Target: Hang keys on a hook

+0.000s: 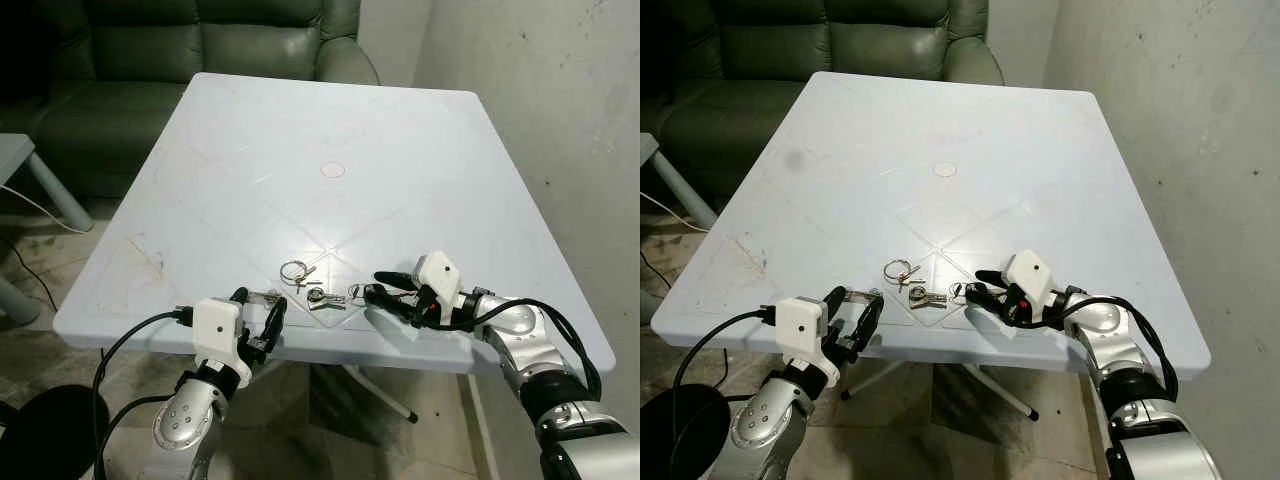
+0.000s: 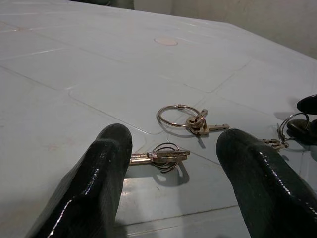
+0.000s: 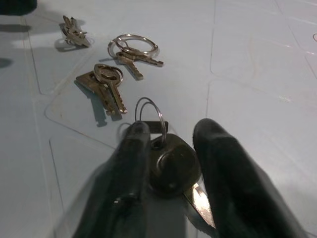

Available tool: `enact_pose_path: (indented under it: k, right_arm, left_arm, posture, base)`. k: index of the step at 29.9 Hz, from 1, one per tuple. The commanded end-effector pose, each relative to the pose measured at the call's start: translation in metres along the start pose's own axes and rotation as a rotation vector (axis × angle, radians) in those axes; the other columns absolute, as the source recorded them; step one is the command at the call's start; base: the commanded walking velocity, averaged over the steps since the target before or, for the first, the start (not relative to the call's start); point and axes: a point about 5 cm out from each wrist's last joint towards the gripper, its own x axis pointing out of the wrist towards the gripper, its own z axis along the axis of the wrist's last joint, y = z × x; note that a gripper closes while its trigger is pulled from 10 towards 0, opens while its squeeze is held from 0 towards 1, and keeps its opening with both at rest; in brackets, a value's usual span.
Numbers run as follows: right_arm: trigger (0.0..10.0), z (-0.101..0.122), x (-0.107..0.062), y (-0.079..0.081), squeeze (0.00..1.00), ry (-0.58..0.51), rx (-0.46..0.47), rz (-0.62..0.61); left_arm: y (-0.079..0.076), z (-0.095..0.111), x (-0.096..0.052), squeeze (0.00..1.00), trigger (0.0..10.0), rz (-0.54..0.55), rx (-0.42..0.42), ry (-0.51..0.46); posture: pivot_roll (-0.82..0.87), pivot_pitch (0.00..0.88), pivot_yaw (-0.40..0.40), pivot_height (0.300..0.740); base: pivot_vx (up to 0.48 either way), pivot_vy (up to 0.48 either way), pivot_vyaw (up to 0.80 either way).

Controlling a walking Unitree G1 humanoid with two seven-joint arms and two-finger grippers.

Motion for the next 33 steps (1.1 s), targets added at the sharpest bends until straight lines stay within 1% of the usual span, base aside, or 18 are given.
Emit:
enact_pose_path:
  k: [1,2,3,4,5,8,9,19,31,32,33]
  right_arm:
    - [2.0,0.006,0.002,-0.001,0.0,-0.022,-0.011,0.013]
    - [4.1,0.004,0.003,0.0,0.0,-0.011,-0.016,0.017]
    - [7.6,0.004,0.003,0.001,0.0,-0.007,-0.015,0.02]
    - [7.6,0.003,0.003,0.002,0.0,-0.004,-0.014,0.023]
    - [9.8,0.003,0.003,0.002,0.0,0.0,-0.01,0.028]
    - [9.8,0.002,0.003,0.003,0.0,0.005,-0.006,0.033]
    - [10.0,0.002,0.004,0.004,0.0,0.004,-0.008,0.033]
    - [10.0,0.001,0.008,0.007,0.0,0.013,-0.006,0.044]
    - [10.0,0.006,0.013,0.011,0.0,-0.016,0.005,0.06]
    - [6.5,0.006,0.013,0.011,0.0,-0.016,0.004,0.06]
    - [6.5,0.006,0.013,0.011,0.0,-0.018,0.001,0.057]
  left_arm:
    - [0.001,0.001,0.0,0.0,10.0,0.009,0.012,0.0]
    - [0.001,0.001,0.0,0.0,10.0,0.008,0.012,0.0]
    - [0.001,0.001,0.0,0.0,10.0,0.008,0.012,0.0]
    - [0.001,0.001,0.0,0.0,10.0,0.007,0.012,-0.001]
    - [0.001,0.001,0.0,0.0,10.0,0.007,0.012,-0.001]
    - [0.001,0.001,0.0,0.0,10.0,0.007,0.012,-0.001]
    - [0.001,0.002,0.001,0.0,10.0,0.007,0.013,-0.002]
    - [0.002,0.002,0.002,0.0,10.0,0.013,0.01,-0.003]
    - [0.002,0.002,0.003,0.0,10.0,0.019,0.008,-0.007]
    - [0.002,0.003,0.003,0.0,10.0,0.019,0.007,-0.007]
    - [0.002,0.003,0.003,0.0,10.0,0.018,0.007,-0.008]
  posture:
    - [-0.09,0.079,-0.024,0.74]
    - [-0.09,0.079,-0.024,0.74]
    - [-0.09,0.08,-0.025,0.74]
    - [-0.09,0.08,-0.025,0.74]
    - [-0.09,0.08,-0.025,0.74]
    - [-0.09,0.08,-0.025,0.74]
    - [-0.09,0.083,-0.024,0.74]
    - [-0.09,0.087,-0.027,0.74]
    - [-0.09,0.093,-0.029,0.74]
    - [-0.09,0.093,-0.028,0.74]
    - [-0.09,0.093,-0.028,0.74]
  base:
    - [0.0,0.0,0.0]
    - [0.0,0.0,0.0]
    - [0.0,0.0,0.0]
    - [0.0,0.0,0.0]
    - [0.0,0.0,0.0]
    - [0.0,0.0,0.0]
    - [0.0,0.0,0.0]
    - [0.0,0.0,0.0]
    - [0.0,0.0,0.0]
    - [0.0,0.0,0.0]
    - [0.0,0.0,0.0]
